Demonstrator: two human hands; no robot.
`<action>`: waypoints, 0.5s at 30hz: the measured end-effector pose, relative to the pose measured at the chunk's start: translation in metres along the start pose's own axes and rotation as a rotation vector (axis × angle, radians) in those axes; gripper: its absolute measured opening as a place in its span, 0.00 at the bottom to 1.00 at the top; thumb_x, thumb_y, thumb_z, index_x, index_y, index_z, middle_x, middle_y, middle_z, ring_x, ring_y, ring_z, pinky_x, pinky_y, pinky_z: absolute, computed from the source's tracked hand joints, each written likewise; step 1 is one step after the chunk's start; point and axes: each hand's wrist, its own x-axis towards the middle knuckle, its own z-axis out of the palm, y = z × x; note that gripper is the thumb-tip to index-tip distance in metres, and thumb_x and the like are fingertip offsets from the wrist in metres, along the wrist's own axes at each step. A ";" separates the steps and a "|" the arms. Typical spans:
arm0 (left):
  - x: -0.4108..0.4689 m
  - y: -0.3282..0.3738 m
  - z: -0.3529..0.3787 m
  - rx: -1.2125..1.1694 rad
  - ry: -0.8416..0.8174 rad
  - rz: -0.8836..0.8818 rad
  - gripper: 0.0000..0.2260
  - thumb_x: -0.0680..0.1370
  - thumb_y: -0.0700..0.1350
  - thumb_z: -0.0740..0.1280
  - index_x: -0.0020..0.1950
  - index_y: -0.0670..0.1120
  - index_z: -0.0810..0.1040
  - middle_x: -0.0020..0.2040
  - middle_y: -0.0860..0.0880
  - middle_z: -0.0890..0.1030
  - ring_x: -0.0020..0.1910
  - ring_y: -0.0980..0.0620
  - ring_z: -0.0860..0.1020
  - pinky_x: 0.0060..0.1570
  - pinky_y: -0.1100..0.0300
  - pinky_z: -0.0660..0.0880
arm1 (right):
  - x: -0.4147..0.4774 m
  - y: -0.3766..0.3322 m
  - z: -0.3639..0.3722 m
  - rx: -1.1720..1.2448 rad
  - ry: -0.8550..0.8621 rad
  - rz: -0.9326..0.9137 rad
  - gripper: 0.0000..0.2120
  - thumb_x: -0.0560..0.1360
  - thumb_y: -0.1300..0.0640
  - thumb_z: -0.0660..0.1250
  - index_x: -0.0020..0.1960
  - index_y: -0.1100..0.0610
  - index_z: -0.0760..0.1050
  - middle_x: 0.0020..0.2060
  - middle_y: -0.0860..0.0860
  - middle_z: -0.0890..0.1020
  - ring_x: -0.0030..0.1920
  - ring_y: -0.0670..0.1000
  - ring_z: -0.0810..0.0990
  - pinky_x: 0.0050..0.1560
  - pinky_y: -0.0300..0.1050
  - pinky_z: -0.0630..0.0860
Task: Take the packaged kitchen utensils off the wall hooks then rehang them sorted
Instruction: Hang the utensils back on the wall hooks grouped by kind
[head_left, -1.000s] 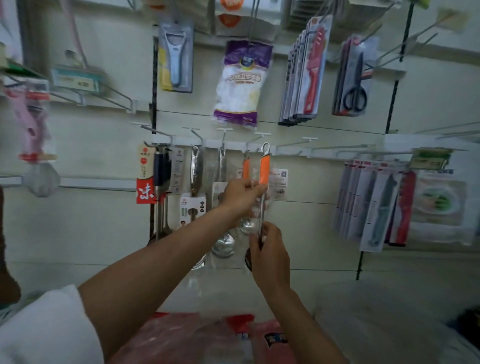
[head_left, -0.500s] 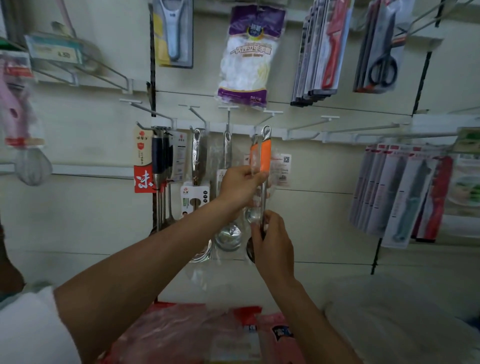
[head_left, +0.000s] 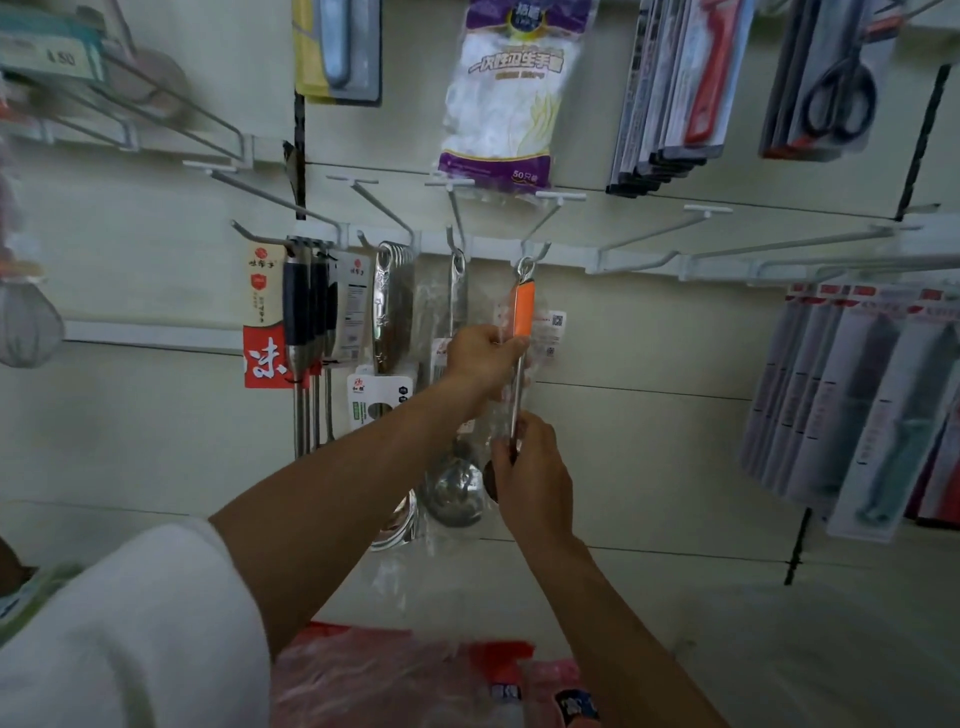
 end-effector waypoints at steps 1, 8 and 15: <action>0.009 -0.003 0.004 0.016 0.017 -0.004 0.06 0.79 0.44 0.68 0.49 0.41 0.81 0.44 0.41 0.84 0.37 0.46 0.83 0.30 0.57 0.78 | 0.007 0.004 0.006 -0.001 -0.005 0.004 0.13 0.82 0.52 0.61 0.64 0.56 0.71 0.57 0.52 0.76 0.48 0.53 0.81 0.44 0.43 0.72; 0.051 -0.012 0.021 0.108 0.118 -0.026 0.07 0.79 0.44 0.69 0.48 0.40 0.81 0.36 0.46 0.80 0.35 0.48 0.80 0.39 0.53 0.80 | 0.033 0.024 0.028 -0.028 -0.043 -0.021 0.18 0.81 0.53 0.64 0.70 0.55 0.68 0.56 0.52 0.74 0.50 0.54 0.79 0.47 0.48 0.77; 0.035 -0.022 0.024 0.140 0.142 -0.076 0.09 0.77 0.48 0.71 0.47 0.42 0.82 0.41 0.43 0.81 0.46 0.41 0.81 0.49 0.50 0.80 | 0.020 0.029 0.021 -0.046 -0.061 0.000 0.27 0.80 0.51 0.65 0.76 0.53 0.63 0.67 0.54 0.71 0.63 0.56 0.74 0.60 0.52 0.74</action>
